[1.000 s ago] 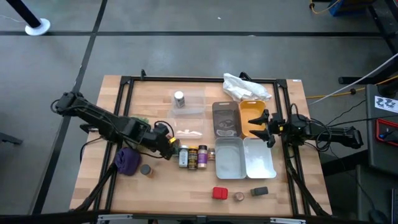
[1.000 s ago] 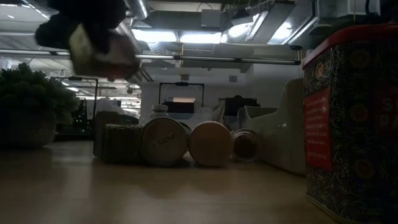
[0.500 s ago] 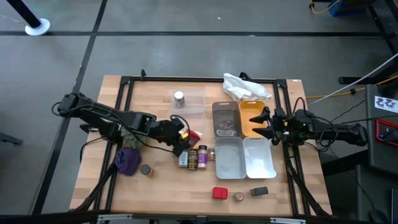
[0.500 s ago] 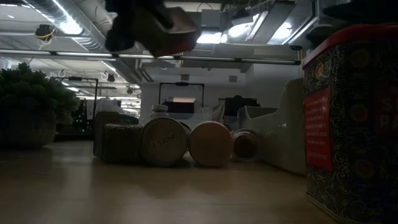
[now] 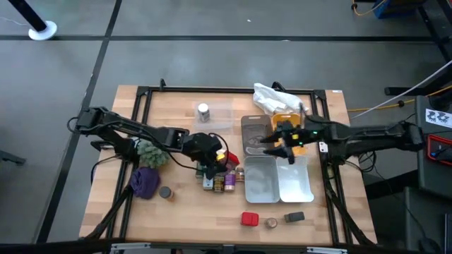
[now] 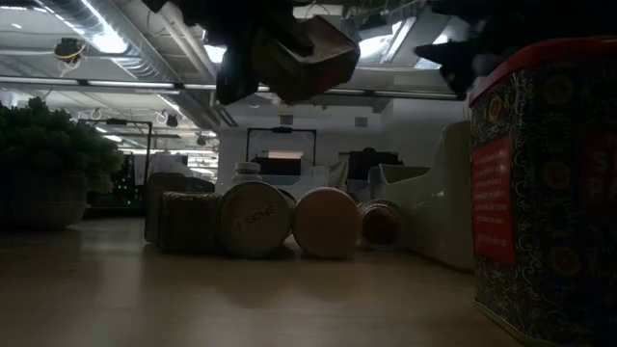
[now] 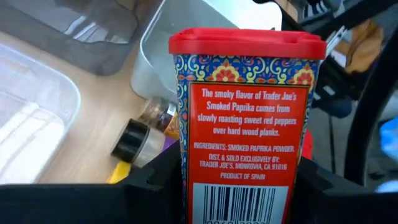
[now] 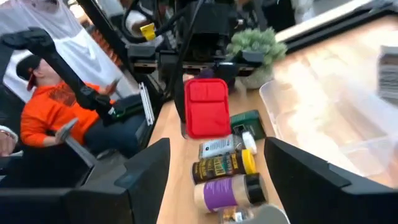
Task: Sort spices by type
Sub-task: Put the top red seasoning can into the black transparent bin
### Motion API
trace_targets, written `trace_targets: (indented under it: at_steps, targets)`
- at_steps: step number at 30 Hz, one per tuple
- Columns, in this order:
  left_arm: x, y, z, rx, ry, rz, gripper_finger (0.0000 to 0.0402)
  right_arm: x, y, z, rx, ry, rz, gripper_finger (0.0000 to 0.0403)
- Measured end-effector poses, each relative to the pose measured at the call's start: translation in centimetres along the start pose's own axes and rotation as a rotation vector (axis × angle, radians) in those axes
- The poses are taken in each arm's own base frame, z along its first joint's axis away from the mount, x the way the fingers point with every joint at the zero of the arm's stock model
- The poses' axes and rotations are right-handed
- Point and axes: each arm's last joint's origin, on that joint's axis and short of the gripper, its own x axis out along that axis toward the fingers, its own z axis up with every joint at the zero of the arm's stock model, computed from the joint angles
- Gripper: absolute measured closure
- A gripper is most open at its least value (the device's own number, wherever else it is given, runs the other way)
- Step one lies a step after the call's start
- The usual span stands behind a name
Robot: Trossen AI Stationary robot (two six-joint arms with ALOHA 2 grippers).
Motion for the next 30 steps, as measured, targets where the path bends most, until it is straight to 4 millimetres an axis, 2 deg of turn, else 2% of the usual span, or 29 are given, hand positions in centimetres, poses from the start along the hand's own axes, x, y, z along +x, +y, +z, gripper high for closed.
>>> trace_targets:
  at_steps: [6,12,16,20,26,30]
  targets:
    - [0.6,0.0,0.0,0.059,-0.007,-0.009,0.0232,4.4,-0.7,1.3,0.032,0.108,0.019,0.0143]
    - [0.6,-0.1,0.0,0.074,-0.015,-0.015,0.0232,8.1,-1.7,1.1,0.070,0.230,0.108,0.0143]
    - [0.6,-0.1,0.0,0.080,-0.013,-0.013,0.0231,9.9,-2.2,1.0,0.082,0.274,0.146,0.0143]
    - [0.6,-0.1,0.0,0.081,-0.010,-0.017,0.0231,10.9,-2.2,1.2,0.064,0.292,0.218,0.0143]
    - [0.6,-0.1,0.0,0.077,-0.010,-0.017,0.0231,11.6,-2.4,1.2,0.041,0.291,0.226,0.0143]
    - [0.6,-0.1,0.0,0.078,-0.009,-0.022,0.0231,11.9,-1.6,0.7,-0.010,0.303,0.249,0.0143]
